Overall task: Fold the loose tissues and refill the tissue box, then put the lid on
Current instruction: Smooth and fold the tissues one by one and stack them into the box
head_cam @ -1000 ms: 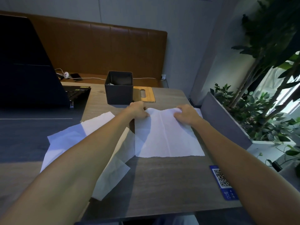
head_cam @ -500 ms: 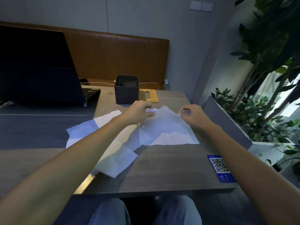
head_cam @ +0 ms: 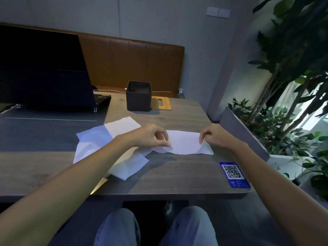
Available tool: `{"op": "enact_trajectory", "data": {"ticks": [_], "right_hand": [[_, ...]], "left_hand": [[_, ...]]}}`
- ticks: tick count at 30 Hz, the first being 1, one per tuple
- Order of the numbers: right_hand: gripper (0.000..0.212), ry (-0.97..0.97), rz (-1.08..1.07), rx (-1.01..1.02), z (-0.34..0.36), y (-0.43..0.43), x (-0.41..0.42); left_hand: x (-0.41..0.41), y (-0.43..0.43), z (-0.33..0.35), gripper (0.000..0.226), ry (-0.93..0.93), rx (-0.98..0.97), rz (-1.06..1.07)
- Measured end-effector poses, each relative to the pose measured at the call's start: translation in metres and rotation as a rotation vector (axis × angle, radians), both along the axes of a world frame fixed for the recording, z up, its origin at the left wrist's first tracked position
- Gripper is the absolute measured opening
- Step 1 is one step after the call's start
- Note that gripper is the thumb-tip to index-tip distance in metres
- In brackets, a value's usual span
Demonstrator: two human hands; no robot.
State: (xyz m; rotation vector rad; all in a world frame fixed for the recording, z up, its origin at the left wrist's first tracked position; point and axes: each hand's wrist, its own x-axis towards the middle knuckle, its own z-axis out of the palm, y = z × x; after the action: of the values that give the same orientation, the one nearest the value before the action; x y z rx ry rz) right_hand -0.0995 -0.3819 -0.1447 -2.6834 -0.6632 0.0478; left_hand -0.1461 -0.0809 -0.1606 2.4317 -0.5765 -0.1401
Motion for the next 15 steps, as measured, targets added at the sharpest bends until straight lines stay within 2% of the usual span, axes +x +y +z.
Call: {"op": "enact_trajectory", "data": {"ticks": [3,5,10,11,15], "right_hand": [[0.041,-0.013,-0.049,0.104,0.004,0.0,0.003],[0.038,-0.064,-0.059,0.12,0.003,0.006,0.005],[0.017,-0.136,-0.028,0.02,-0.012,0.025,0.008],[0.017,-0.129,-0.009,-0.015,-0.017,0.029,0.008],[0.037,-0.106,0.01,-0.143,-0.034,0.042,0.015]], "left_hand": [[0.005,-0.007,0.005,0.034,-0.081,-0.069,0.116],[0.012,-0.014,0.005,0.032,-0.113,-0.022,0.149],[0.032,-0.031,-0.007,0.038,-0.178,0.312,0.186],[0.037,-0.034,-0.01,0.041,-0.165,0.348,0.208],[0.052,-0.037,-0.015,0.043,-0.048,0.369,0.258]]}}
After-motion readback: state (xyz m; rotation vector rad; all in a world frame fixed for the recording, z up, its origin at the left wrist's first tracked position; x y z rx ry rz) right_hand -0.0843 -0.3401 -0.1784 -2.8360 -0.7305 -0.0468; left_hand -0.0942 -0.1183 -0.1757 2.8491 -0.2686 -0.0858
